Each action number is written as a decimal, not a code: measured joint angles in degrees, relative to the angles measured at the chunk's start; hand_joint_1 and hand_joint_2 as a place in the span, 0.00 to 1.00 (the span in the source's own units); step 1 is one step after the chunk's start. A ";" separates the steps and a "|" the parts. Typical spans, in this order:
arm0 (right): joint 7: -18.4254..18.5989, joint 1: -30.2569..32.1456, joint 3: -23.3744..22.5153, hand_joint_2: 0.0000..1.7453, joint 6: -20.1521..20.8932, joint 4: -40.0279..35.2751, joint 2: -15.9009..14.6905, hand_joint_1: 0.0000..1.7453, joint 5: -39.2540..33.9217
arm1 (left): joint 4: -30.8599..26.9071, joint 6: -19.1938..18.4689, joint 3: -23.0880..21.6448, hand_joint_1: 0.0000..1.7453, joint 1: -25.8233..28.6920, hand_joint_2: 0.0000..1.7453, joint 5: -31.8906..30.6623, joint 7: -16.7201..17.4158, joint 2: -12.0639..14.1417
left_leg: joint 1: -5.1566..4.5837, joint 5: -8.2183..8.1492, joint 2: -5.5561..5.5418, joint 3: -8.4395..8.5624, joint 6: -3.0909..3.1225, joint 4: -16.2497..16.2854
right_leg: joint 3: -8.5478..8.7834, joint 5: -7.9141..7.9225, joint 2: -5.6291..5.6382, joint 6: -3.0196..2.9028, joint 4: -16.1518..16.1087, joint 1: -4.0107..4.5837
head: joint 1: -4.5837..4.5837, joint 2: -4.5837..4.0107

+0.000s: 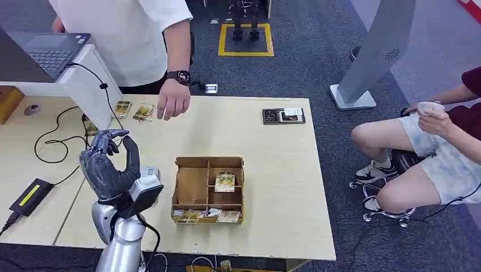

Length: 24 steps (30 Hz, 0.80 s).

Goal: Pass the card to the sensor for recognition and then transmit it.

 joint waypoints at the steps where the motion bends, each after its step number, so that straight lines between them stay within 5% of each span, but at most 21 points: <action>1: 0.00 0.00 0.09 1.00 0.02 0.02 -0.04 0.00 0.04 | 0.00 0.00 0.00 1.00 0.00 1.00 0.04 0.02 0.00 | 0.00 0.00 0.00 0.00 0.00 0.00 | 0.00 0.00 0.00 0.00 0.00 0.00 | 0.00 0.00; 24: 0.46 -0.07 0.83 1.00 -0.07 0.63 -0.57 0.00 0.92 | -0.31 0.00 0.00 1.00 0.04 1.00 -0.85 -0.46 -0.02 | 0.00 0.00 0.00 0.00 0.00 0.00 | 0.00 0.00 0.00 0.00 0.00 0.00 | 0.00 0.00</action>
